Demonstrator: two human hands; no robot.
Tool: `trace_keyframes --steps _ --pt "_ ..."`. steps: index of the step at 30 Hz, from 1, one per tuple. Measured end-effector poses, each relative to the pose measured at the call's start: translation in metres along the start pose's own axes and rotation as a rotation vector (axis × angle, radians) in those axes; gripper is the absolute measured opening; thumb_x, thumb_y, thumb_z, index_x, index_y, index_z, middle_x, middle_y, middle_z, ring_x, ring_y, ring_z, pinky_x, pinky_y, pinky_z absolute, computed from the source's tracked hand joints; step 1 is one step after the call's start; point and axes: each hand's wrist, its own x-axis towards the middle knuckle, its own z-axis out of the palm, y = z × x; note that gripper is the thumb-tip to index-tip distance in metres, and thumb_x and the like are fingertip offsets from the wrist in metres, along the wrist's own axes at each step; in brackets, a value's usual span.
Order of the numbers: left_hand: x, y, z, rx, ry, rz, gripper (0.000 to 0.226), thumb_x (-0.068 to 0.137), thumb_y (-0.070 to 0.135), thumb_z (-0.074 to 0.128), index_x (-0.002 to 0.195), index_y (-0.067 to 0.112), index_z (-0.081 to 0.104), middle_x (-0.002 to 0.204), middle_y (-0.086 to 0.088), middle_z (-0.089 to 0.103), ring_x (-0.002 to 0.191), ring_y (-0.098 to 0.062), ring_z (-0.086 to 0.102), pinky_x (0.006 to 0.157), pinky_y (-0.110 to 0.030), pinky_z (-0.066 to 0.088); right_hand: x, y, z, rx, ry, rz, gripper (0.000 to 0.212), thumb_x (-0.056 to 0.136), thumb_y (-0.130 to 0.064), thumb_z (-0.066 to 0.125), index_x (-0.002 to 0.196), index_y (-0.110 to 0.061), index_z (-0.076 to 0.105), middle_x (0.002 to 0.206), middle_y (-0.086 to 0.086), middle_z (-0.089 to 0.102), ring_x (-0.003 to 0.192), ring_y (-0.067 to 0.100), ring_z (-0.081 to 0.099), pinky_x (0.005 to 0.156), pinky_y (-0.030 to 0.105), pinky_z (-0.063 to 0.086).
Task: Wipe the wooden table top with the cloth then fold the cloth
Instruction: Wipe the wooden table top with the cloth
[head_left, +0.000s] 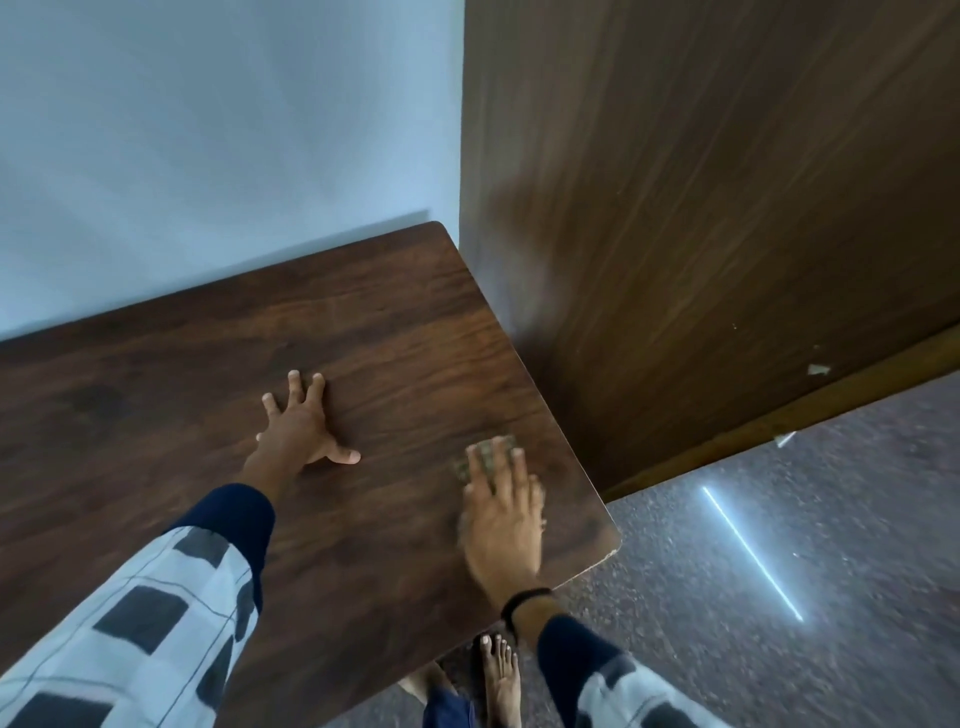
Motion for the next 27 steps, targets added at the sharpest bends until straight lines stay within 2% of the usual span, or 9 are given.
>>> trace_keyframes --steps 3,5,8,12,16,19,22,25,27 --pt "0.000 -0.001 0.000 0.009 0.002 0.003 0.144 0.059 0.042 0.092 0.155 0.031 -0.014 0.160 0.005 -0.028 0.146 -0.043 -0.019 0.113 -0.067 0.018 0.005 -0.024 0.014 0.019 -0.053 -0.336 0.064 0.099 -0.027 0.045 0.160 -0.030 0.027 0.169 0.001 0.019 0.157 0.029 0.014 0.123 0.054 0.023" --pt "0.001 -0.005 0.001 0.007 0.017 0.013 0.144 0.058 0.044 0.092 0.155 0.032 -0.013 0.160 0.005 -0.028 0.146 -0.042 -0.019 0.114 -0.067 0.018 0.041 -0.019 0.005 -0.021 -0.088 -0.385 0.063 0.102 -0.026 0.042 0.161 -0.031 0.021 0.170 0.000 0.014 0.157 0.027 0.008 0.124 0.054 0.020" --pt "0.003 -0.006 0.003 0.013 0.027 0.012 0.145 0.056 0.044 0.092 0.155 0.032 -0.012 0.160 0.007 -0.027 0.147 -0.041 -0.018 0.113 -0.067 0.019 0.072 0.013 -0.012 -0.100 -0.083 -0.125 0.065 0.105 -0.028 0.040 0.163 -0.032 0.013 0.172 0.000 0.005 0.158 0.026 0.000 0.124 0.053 0.015" --pt "0.008 -0.002 0.002 0.013 0.013 -0.019 0.146 0.055 0.042 0.094 0.155 0.032 -0.012 0.160 0.007 -0.028 0.147 -0.041 -0.019 0.113 -0.067 0.019 0.035 0.020 -0.012 -0.012 0.051 0.066 0.056 0.106 -0.029 0.036 0.161 -0.028 0.024 0.171 0.004 0.012 0.157 0.028 0.009 0.124 0.054 0.021" --pt "0.013 -0.003 0.003 0.009 0.002 -0.025 0.147 0.054 0.040 0.095 0.156 0.031 -0.011 0.160 0.006 -0.029 0.146 -0.043 -0.020 0.113 -0.068 0.018 -0.026 -0.013 0.018 0.026 0.028 -0.238 0.056 0.101 -0.029 0.042 0.157 -0.028 0.034 0.168 0.001 0.024 0.156 0.027 0.019 0.121 0.053 0.028" --pt "0.013 -0.006 0.003 0.012 0.020 -0.026 0.147 0.053 0.042 0.094 0.156 0.031 -0.010 0.161 0.004 -0.027 0.145 -0.045 -0.019 0.115 -0.065 0.015 -0.001 -0.018 0.015 0.021 -0.030 -0.465 0.055 0.104 -0.029 0.040 0.159 -0.028 0.030 0.169 0.000 0.020 0.156 0.026 0.015 0.123 0.052 0.025" --pt "0.013 -0.006 0.004 0.024 0.009 -0.005 0.149 0.051 0.046 0.094 0.156 0.030 -0.010 0.161 0.001 -0.026 0.145 -0.047 -0.018 0.118 -0.061 0.010 0.045 0.001 -0.004 -0.062 -0.089 -0.331 0.059 0.105 -0.025 0.039 0.162 -0.027 0.023 0.170 0.002 0.016 0.157 0.029 0.010 0.122 0.055 0.021" --pt "0.012 -0.007 0.005 0.013 0.032 -0.007 0.148 0.050 0.044 0.095 0.156 0.031 -0.007 0.162 0.003 -0.024 0.145 -0.047 -0.017 0.117 -0.061 0.011 0.052 0.024 -0.013 -0.030 0.011 0.003 0.059 0.105 -0.027 0.041 0.161 -0.027 0.024 0.171 0.004 0.013 0.157 0.028 0.009 0.124 0.055 0.020" --pt "0.011 -0.006 0.004 0.012 0.040 -0.010 0.147 0.051 0.042 0.095 0.157 0.030 -0.007 0.162 0.003 -0.023 0.145 -0.047 -0.017 0.117 -0.062 0.012 0.030 0.020 -0.006 -0.017 0.078 0.070 0.057 0.104 -0.030 0.040 0.160 -0.027 0.027 0.170 0.005 0.014 0.157 0.029 0.012 0.122 0.053 0.019"
